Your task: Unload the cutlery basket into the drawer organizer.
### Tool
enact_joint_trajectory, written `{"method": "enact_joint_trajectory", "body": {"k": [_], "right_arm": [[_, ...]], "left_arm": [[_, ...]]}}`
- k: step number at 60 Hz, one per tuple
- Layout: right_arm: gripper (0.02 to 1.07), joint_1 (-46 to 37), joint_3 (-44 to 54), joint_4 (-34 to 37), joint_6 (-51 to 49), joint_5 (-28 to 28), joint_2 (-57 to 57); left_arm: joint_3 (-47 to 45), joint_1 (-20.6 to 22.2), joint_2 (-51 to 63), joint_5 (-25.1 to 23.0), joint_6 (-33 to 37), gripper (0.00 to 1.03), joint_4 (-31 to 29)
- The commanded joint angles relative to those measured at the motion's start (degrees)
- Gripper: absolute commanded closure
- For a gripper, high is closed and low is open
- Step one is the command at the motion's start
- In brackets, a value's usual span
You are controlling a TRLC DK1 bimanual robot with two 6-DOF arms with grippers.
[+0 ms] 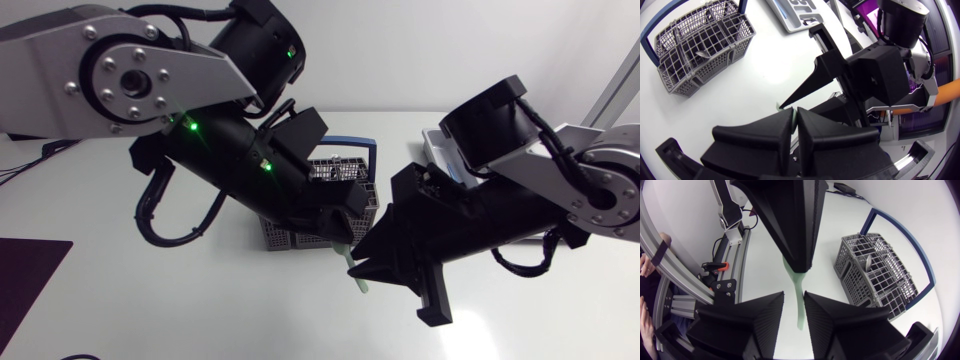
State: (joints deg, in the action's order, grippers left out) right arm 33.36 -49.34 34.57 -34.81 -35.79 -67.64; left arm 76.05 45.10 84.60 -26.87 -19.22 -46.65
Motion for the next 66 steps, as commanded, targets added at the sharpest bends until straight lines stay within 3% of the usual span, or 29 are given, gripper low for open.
{"method": "enact_joint_trajectory", "body": {"k": [1, 5, 11, 17, 31, 36, 38, 41, 44, 47, 59, 66], "right_arm": [[0.79, 1.0, 1.1, 0.0, -0.8, -0.6, -1.0], [0.86, 1.6, 0.9, 0.0, -0.5, -0.6, -1.0], [0.88, 1.9, 1.0, -0.5, 0.0, -0.4, -1.4], [1.01, 2.0, 1.3, -0.8, 0.1, -0.4, -1.4], [1.01, 1.9, 2.7, -0.7, 0.6, 0.2, -0.6], [1.01, 1.9, 3.2, -0.4, 0.7, 0.4, 0.3], [1.01, 1.8, 3.4, -0.2, 0.8, 0.7, 0.7], [1.01, 1.8, 3.6, 0.1, 0.8, 1.1, 0.9], [1.01, 1.7, 3.9, 0.5, 0.7, 1.4, 1.3], [1.01, 1.6, 4.2, 0.9, 0.7, 2.0, 1.4], [1.01, 0.2, 6.5, 2.0, -0.6, 4.6, 1.7], [1.01, -3.6, 7.3, 3.5, -3.3, 5.3, 2.2]], "left_arm": [[-0.6, 0.6, 1.2, -0.7, 1.4, 1.00, 0.1], [-0.7, 0.8, 1.1, -0.7, 1.4, 1.00, 0.1], [-0.9, 0.8, 0.9, -0.8, 1.4, 1.00, 0.1], [-1.1, 0.8, 0.7, -0.8, 1.4, 1.00, 0.1], [-0.9, 0.4, 0.3, -0.8, 1.3, 0.98, 0.1], [-0.8, -0.1, 0.2, -0.8, 1.1, 0.86, 0.1], [-0.6, -0.5, 0.1, -0.8, 1.0, 0.75, 0.1], [-0.5, -0.6, 0.1, -0.8, 0.9, 0.57, 0.2], [0.0, -1.0, 0.1, -0.8, 0.2, 0.19, 0.4], [0.4, -1.5, 0.1, -0.8, -0.6, 0.04, 1.0], [2.2, -5.0, -0.7, -0.7, -4.9, 0.04, 5.1], [2.4, -7.1, -0.7, 2.9, -10.0, 0.04, 5.9]]}}
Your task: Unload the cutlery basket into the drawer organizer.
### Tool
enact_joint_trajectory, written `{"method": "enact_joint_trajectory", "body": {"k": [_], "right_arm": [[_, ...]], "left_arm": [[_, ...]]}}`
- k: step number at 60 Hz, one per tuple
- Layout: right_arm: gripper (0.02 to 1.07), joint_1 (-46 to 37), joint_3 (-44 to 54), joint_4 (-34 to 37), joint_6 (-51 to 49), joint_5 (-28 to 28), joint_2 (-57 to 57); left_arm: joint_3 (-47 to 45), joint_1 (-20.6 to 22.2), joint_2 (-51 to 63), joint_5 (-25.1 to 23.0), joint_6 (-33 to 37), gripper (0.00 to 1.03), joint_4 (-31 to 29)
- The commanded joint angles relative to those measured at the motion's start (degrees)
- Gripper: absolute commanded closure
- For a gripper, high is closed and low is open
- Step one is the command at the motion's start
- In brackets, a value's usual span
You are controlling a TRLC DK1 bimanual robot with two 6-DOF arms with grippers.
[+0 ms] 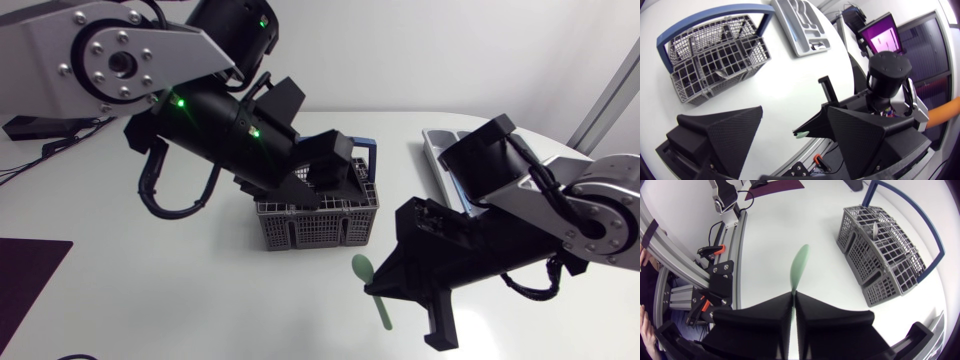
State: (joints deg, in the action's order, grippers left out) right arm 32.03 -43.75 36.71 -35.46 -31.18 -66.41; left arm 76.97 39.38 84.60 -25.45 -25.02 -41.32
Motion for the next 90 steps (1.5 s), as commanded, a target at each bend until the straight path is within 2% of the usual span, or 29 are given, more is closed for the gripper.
{"method": "enact_joint_trajectory", "body": {"k": [1, 8, 18, 26, 42, 58, 63, 66, 80, 85, 90], "right_arm": [[1.01, -3.0, 1.8, 1.4, -3.2, 0.9, 1.0], [1.01, -10.6, 2.0, 1.9, -7.9, 2.7, 1.7], [1.01, -20.1, 1.6, 0.8, -15.3, 6.0, 1.7], [1.01, -29.3, 2.2, -3.5, -24.1, 9.3, 1.3], [1.01, -43.8, 2.3, -13.9, -38.1, 11.8, -3.9], [1.01, -52.5, 0.4, -25.6, -45.9, 14.0, -13.6], [1.01, -54.9, -1.6, -28.2, -47.6, 14.1, -18.1], [1.01, -56.4, -2.6, -30.3, -48.6, 14.2, -20.9], [1.01, -59.9, -5.0, -42.4, -52.5, 19.4, -32.1], [1.01, -60.5, -5.2, -44.3, -53.2, 20.1, -34.3], [0.93, -60.9, -5.2, -44.9, -53.9, 20.5, -35.8]], "left_arm": [[1.5, -1.7, -0.6, 1.8, -4.5, 0.04, 0.5], [1.1, -3.2, 0.0, 8.0, -9.5, 0.04, 0.5], [1.5, -4.8, 2.2, 9.8, -12.5, 0.04, 0.3], [2.4, -5.3, 3.7, 12.3, -14.0, 0.04, -0.9], [3.1, -5.1, 5.8, 12.5, -15.6, 0.04, -1.7], [1.4, -3.7, 5.9, 14.2, -15.5, 0.04, 0.8], [-0.7, -3.0, 5.7, 14.2, -21.0, 0.04, 4.7], [-1.5, -2.4, 5.6, 14.3, -21.6, 0.04, 6.1], [-2.1, -1.7, 5.2, 15.6, -23.1, 0.04, 7.0], [-2.4, -1.8, 5.3, 15.7, -23.9, 0.04, 7.0], [-2.6, -1.9, 5.6, 16.1, -25.4, 0.04, 7.0]]}}
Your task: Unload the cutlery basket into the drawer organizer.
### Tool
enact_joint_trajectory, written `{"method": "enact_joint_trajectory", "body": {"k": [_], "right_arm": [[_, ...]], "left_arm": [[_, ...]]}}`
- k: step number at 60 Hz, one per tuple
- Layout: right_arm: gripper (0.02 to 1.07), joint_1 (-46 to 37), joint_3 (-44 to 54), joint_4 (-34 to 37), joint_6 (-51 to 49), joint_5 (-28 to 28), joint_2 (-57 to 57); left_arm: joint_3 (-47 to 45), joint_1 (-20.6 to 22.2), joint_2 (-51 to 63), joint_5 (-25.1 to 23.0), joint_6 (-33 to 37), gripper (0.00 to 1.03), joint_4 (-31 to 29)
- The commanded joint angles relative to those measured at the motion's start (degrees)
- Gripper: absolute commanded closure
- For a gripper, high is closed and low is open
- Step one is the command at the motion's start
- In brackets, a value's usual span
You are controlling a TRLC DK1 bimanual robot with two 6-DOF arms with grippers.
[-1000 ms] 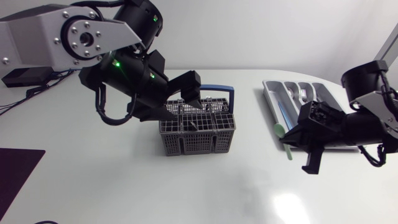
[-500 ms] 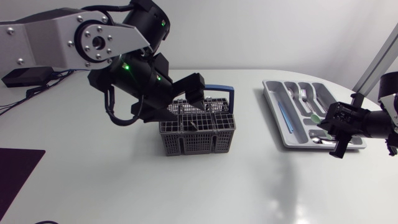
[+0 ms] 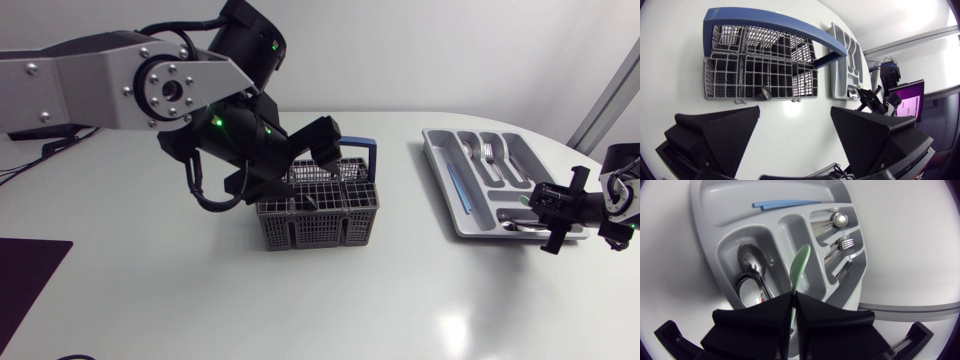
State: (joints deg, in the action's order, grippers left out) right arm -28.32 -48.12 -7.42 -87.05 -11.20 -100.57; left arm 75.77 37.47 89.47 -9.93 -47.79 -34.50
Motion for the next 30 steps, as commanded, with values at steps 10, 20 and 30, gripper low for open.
{"method": "enact_joint_trajectory", "body": {"k": [10, 20, 30], "right_arm": [[0.65, -0.7, 0.5, -0.4, -2.9, 2.1, -0.2], [0.24, -0.7, -0.6, 5.0, -1.2, 2.9, 2.0], [0.06, 0.0, -3.2, 16.0, 2.8, 3.9, 5.1]], "left_arm": [[-1.5, -0.1, 0.8, 2.4, -4.8, 0.04, 0.1], [-1.4, 0.0, 1.5, 3.9, -6.6, 0.04, -0.4], [-1.2, 0.1, 2.6, 5.3, -8.2, 0.04, -0.7]]}}
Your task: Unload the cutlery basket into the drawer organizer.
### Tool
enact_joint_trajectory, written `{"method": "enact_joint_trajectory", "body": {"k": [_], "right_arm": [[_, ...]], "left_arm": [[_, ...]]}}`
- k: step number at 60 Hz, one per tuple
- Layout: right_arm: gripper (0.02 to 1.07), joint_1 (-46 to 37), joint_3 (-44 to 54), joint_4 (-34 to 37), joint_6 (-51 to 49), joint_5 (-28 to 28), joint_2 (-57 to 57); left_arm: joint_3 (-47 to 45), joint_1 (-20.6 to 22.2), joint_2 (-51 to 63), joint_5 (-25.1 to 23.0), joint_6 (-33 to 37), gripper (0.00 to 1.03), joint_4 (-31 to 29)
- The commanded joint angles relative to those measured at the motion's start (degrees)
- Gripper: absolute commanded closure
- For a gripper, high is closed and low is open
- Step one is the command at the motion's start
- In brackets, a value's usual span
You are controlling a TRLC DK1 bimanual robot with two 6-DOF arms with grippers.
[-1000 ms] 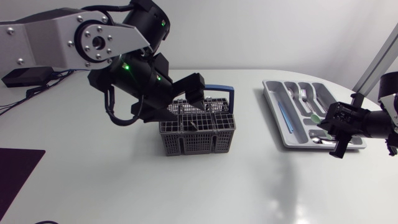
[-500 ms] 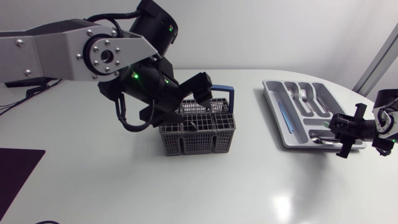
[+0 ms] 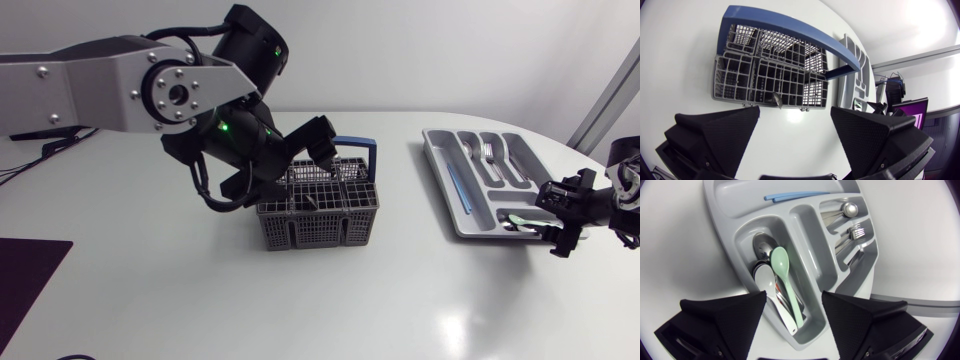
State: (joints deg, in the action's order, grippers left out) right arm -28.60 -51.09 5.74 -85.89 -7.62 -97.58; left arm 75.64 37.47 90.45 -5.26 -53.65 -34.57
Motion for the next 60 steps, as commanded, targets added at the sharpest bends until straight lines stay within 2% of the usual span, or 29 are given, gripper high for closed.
{"method": "enact_joint_trajectory", "body": {"k": [1, 10, 22, 25, 30, 35, 39, 52, 55, 56, 57, 60], "right_arm": [[0.06, 0.6, -0.2, 3.2, 2.5, 0.3, 2.6], [0.06, 2.6, -0.9, 8.4, 11.2, -2.7, 7.4], [0.07, 4.0, 0.6, 7.9, 24.3, -6.7, 14.6], [0.13, 5.0, 1.7, 7.9, 26.6, -7.0, 16.7], [0.16, 6.6, 3.7, 7.4, 28.2, -7.0, 19.9], [0.16, 8.7, 5.7, 7.4, 29.5, -6.9, 22.6], [0.16, 10.7, 7.2, 7.4, 30.5, -6.8, 24.4], [0.16, 15.4, 10.7, 6.9, 33.1, -5.0, 26.8], [0.16, 16.1, 11.0, 6.9, 33.2, -4.4, 27.1], [0.16, 16.2, 11.1, 6.9, 33.2, -4.4, 27.1], [0.16, 16.6, 11.4, 6.8, 33.2, -4.1, 27.3], [0.16, 16.9, 11.7, 6.7, 33.3, -3.8, 27.5]], "left_arm": [[-0.9, 0.1, 2.0, 0.7, -2.6, 0.04, -0.9], [0.0, 0.8, 3.6, 2.0, -4.5, 0.05, -1.5], [1.4, 1.1, 6.5, 5.0, -7.7, 0.13, -1.8], [1.9, 1.2, 7.2, 5.0, -8.5, 0.15, -2.1], [2.7, 1.1, 8.2, 5.0, -9.8, 0.24, -2.7], [3.6, 1.0, 9.4, 5.1, -10.9, 0.45, -2.8], [4.0, 1.1, 10.1, 5.1, -11.5, 0.48, -2.8], [4.9, 1.0, 11.8, 4.4, -12.4, 0.49, -2.9], [4.9, 1.0, 11.8, 4.4, -13.1, 0.63, -2.9], [4.9, 0.9, 11.8, 4.4, -13.1, 0.63, -2.9], [5.0, 0.9, 11.8, 4.4, -13.3, 0.70, -2.8], [5.0, 0.9, 11.8, 4.4, -13.3, 0.72, -2.6]]}}
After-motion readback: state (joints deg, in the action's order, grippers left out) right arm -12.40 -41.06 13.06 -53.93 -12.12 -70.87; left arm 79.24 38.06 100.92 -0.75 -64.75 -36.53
